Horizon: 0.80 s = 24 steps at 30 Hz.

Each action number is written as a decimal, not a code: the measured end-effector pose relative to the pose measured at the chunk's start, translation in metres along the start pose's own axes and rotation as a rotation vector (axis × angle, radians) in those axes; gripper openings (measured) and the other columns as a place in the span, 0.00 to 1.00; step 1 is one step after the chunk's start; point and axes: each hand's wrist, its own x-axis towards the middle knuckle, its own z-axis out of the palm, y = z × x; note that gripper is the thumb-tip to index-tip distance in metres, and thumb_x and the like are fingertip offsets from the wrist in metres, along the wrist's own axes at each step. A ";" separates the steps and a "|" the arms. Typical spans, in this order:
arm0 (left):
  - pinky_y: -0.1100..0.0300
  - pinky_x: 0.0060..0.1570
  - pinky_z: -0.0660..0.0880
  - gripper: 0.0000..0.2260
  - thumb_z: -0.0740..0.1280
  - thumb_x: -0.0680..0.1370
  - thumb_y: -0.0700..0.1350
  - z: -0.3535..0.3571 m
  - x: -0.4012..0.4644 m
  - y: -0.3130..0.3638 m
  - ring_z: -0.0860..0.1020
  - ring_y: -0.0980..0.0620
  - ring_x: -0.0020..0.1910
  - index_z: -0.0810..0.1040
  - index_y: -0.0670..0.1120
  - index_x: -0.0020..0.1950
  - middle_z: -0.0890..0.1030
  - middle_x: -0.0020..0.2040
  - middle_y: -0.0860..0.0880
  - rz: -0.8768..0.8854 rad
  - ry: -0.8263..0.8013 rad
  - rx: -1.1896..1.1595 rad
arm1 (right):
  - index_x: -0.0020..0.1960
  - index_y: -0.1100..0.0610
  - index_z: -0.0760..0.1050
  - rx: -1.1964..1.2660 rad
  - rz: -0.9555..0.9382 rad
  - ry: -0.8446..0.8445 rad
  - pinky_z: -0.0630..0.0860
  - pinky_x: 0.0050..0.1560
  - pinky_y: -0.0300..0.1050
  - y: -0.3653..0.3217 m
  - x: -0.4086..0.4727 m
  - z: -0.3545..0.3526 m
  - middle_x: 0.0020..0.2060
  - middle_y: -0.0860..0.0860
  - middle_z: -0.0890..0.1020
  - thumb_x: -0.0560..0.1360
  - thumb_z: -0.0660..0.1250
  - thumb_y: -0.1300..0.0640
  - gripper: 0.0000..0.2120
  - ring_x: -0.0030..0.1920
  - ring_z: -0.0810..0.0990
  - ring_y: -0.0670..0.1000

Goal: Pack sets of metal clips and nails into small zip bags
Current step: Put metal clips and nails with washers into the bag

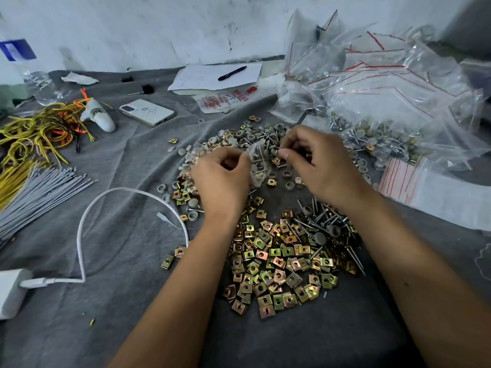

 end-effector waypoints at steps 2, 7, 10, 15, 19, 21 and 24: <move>0.45 0.39 0.83 0.07 0.73 0.79 0.40 0.002 -0.002 0.000 0.84 0.47 0.34 0.85 0.49 0.42 0.84 0.34 0.49 0.041 -0.052 0.016 | 0.49 0.56 0.83 0.028 -0.045 0.035 0.81 0.45 0.43 -0.001 0.000 0.000 0.41 0.46 0.84 0.77 0.73 0.59 0.02 0.42 0.83 0.44; 0.52 0.38 0.82 0.06 0.73 0.78 0.40 0.004 -0.004 -0.001 0.83 0.50 0.33 0.87 0.44 0.42 0.84 0.34 0.50 0.093 -0.075 0.041 | 0.52 0.54 0.85 -0.022 -0.061 -0.076 0.81 0.49 0.39 0.000 -0.001 0.003 0.44 0.45 0.86 0.75 0.75 0.62 0.07 0.45 0.84 0.41; 0.59 0.36 0.77 0.06 0.73 0.77 0.41 0.003 -0.005 -0.001 0.81 0.56 0.34 0.87 0.46 0.42 0.83 0.34 0.53 0.141 -0.038 0.073 | 0.51 0.54 0.85 0.014 -0.032 -0.050 0.82 0.47 0.41 0.002 -0.001 0.004 0.43 0.45 0.86 0.73 0.78 0.62 0.08 0.43 0.84 0.42; 0.60 0.36 0.78 0.06 0.73 0.77 0.41 0.004 -0.004 -0.002 0.81 0.55 0.34 0.86 0.47 0.41 0.83 0.35 0.53 0.158 -0.031 0.087 | 0.48 0.55 0.82 0.055 -0.013 -0.033 0.80 0.41 0.35 0.003 -0.002 0.007 0.39 0.45 0.85 0.70 0.81 0.61 0.10 0.40 0.84 0.42; 0.62 0.34 0.77 0.08 0.72 0.77 0.40 0.003 -0.004 0.000 0.81 0.57 0.33 0.85 0.49 0.39 0.83 0.33 0.55 0.121 -0.028 0.065 | 0.50 0.56 0.81 0.082 -0.026 0.021 0.83 0.42 0.40 0.003 -0.001 0.008 0.40 0.44 0.86 0.69 0.81 0.60 0.13 0.39 0.85 0.43; 0.59 0.34 0.79 0.11 0.72 0.77 0.41 0.003 -0.002 0.000 0.81 0.56 0.32 0.83 0.53 0.37 0.83 0.32 0.55 0.060 -0.007 0.042 | 0.50 0.54 0.81 0.081 -0.029 0.107 0.82 0.41 0.39 0.004 0.000 0.005 0.40 0.44 0.85 0.71 0.80 0.58 0.11 0.39 0.85 0.44; 0.54 0.32 0.80 0.11 0.72 0.78 0.41 0.001 0.001 0.001 0.82 0.49 0.31 0.82 0.52 0.36 0.82 0.30 0.52 -0.031 0.032 -0.003 | 0.46 0.51 0.82 -0.007 -0.037 0.074 0.77 0.35 0.33 0.008 0.000 -0.003 0.36 0.42 0.83 0.74 0.76 0.51 0.06 0.36 0.82 0.42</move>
